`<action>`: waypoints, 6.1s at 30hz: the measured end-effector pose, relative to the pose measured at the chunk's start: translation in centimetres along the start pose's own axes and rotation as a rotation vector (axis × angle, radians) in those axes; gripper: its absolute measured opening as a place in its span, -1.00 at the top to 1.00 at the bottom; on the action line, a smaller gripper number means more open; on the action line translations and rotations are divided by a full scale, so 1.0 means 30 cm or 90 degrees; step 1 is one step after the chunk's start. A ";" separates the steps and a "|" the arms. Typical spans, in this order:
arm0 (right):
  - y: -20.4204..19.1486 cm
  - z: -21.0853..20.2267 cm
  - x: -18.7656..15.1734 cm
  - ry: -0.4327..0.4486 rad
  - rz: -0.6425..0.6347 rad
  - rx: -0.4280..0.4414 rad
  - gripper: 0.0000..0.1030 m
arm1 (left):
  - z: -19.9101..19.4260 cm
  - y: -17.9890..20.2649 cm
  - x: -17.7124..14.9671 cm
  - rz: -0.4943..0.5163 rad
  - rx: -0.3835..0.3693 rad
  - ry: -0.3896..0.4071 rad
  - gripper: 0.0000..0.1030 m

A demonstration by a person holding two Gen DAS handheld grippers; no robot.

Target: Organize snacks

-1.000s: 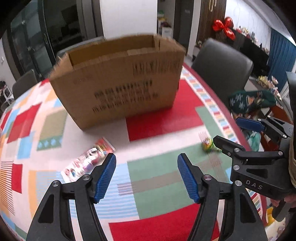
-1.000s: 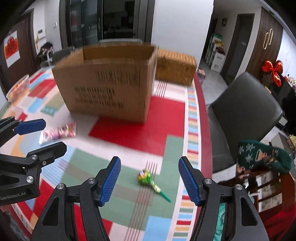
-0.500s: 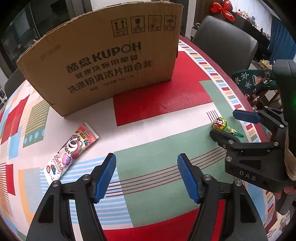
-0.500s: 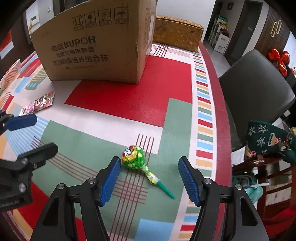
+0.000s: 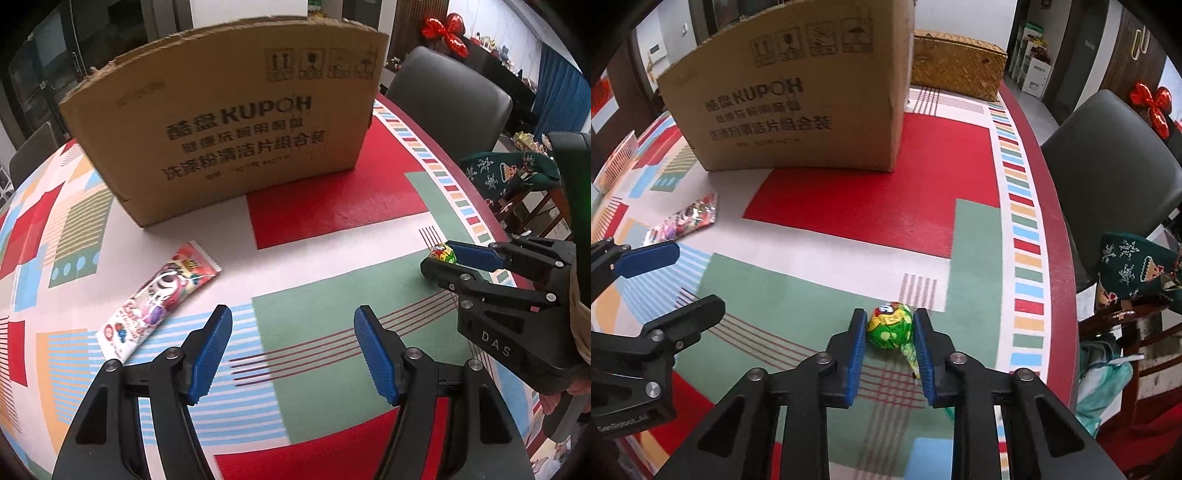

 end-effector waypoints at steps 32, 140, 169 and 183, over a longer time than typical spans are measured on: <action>-0.414 0.041 0.119 0.014 0.071 0.070 0.49 | 0.113 -0.343 0.006 0.109 0.008 -0.002 -0.32; -0.149 -0.334 0.766 0.229 0.032 -0.045 -0.01 | -0.318 -0.371 0.631 -0.018 0.106 0.245 -0.16; -0.253 -0.729 0.209 0.351 0.042 -0.086 -0.65 | -0.734 -0.274 0.094 -0.052 0.140 0.340 -0.89; -0.309 -0.857 0.048 0.387 0.032 -0.104 -0.68 | -0.826 -0.249 -0.048 -0.064 0.123 0.350 -1.00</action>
Point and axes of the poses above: each gripper's, at about its wrist camera, not at the fingertips, and z roughly the way its jaws point, y to its right, x to its top, the point moved 4 cm from there along z, roughly the way its jaws point, and after that the axes turned 3 degrees about y, right-handed, at the moved point
